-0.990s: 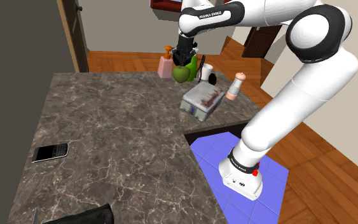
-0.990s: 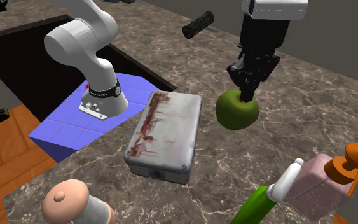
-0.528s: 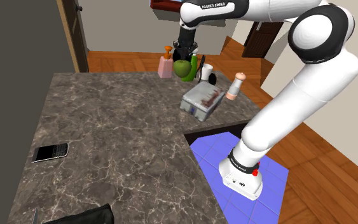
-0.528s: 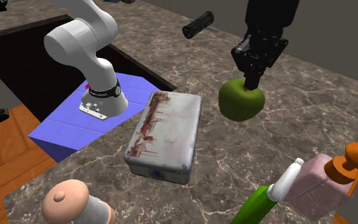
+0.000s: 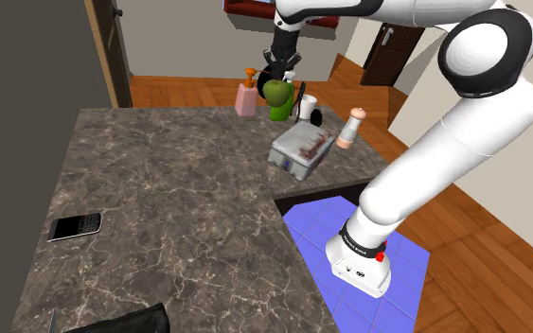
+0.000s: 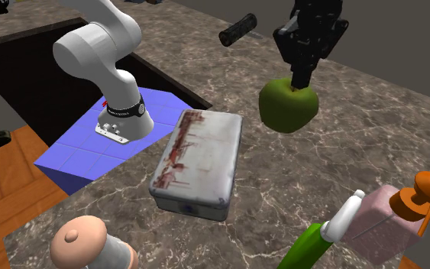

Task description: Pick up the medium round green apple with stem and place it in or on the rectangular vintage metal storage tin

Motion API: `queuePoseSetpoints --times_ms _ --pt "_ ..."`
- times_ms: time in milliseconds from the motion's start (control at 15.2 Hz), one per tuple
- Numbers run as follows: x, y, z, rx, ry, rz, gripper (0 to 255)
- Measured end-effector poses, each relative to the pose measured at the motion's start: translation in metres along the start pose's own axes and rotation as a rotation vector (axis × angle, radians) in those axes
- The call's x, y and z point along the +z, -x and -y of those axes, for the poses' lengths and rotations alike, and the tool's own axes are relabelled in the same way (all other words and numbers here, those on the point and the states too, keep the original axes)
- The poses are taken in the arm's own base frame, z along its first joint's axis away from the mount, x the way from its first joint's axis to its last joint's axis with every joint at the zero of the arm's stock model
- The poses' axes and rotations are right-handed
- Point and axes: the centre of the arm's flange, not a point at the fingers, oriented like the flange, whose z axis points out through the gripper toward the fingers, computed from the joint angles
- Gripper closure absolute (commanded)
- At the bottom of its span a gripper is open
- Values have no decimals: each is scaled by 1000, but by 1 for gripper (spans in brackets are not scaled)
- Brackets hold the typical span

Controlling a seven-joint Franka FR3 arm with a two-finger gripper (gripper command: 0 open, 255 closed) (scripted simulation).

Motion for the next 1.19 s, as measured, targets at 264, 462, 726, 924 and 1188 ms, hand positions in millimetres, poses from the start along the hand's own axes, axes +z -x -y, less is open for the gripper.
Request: queuePoseSetpoints --times_ms 264,462,726,924,1188 --pt "-16 22 -41 0 0 0 255" --pt "-33 39 -74 1 0 0 255" --pt "-48 65 -116 1 0 0 255" --pt "-54 78 -140 1 0 0 255" --pt "-36 84 -141 0 0 0 255"
